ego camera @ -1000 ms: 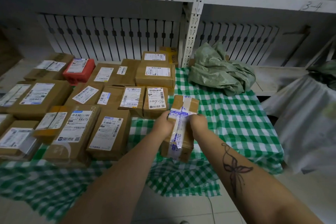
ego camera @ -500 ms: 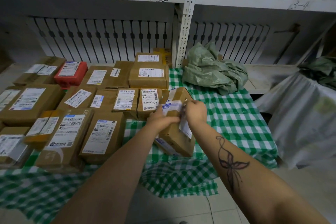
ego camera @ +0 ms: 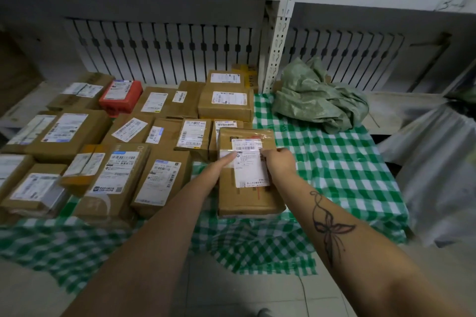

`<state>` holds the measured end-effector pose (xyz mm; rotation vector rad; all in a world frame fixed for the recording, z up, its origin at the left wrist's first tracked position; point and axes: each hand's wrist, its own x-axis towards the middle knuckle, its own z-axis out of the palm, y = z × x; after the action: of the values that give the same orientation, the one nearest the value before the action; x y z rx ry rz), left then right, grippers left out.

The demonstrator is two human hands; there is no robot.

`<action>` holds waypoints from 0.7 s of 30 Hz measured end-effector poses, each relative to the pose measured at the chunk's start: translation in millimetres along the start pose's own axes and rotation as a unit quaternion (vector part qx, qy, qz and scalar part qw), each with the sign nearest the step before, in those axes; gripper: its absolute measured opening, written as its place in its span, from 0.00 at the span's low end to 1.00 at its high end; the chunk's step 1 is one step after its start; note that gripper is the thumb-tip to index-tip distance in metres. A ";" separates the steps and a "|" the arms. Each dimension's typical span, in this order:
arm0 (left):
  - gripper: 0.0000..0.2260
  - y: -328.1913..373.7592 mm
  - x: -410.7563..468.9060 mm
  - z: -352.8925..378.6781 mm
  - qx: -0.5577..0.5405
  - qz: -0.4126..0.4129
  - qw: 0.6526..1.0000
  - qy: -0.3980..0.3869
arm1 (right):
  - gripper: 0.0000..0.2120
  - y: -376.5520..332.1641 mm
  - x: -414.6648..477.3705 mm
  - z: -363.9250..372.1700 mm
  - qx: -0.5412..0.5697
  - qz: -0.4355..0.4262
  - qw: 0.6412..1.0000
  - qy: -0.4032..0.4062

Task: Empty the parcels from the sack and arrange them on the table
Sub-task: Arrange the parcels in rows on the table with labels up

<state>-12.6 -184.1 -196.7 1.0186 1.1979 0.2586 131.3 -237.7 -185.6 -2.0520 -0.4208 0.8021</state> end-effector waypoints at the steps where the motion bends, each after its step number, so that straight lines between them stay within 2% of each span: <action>1: 0.18 -2.4 -0.1 -4.8 0.010 -0.001 1.000 0.005 | 0.17 -0.4 -3.6 3.9 -0.012 -0.006 1.000 -0.008; 4: 0.24 -9.8 2.4 -18.7 0.030 0.020 0.998 0.055 | 0.17 2.9 -6.8 17.9 -0.034 -0.008 0.999 -0.033; 7: 0.36 -16.0 -0.1 -34.3 0.070 0.016 0.992 0.100 | 0.16 6.2 -10.1 33.6 -0.030 0.019 0.998 -0.048; 12: 0.29 -23.1 3.2 -50.0 0.196 0.030 0.962 0.185 | 0.12 12.9 -9.3 60.9 -0.025 0.061 0.996 -0.062; 16: 0.24 -24.8 4.9 -56.2 0.276 0.070 0.931 0.228 | 0.03 18.3 -1.3 80.8 -0.040 0.071 0.994 -0.072; 19: 0.19 -21.3 7.7 -60.7 0.329 0.086 0.907 0.247 | 0.09 15.0 -2.3 86.5 -0.061 0.064 0.993 -0.072; 21: 0.17 -19.9 13.0 -63.8 0.340 0.082 0.904 0.245 | 0.11 11.2 0.1 88.6 -0.089 0.057 0.992 -0.067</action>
<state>-68.7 -153.8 -220.6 1.7377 1.7208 0.2387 71.3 -190.2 -231.7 -2.2099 -0.4682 1.0067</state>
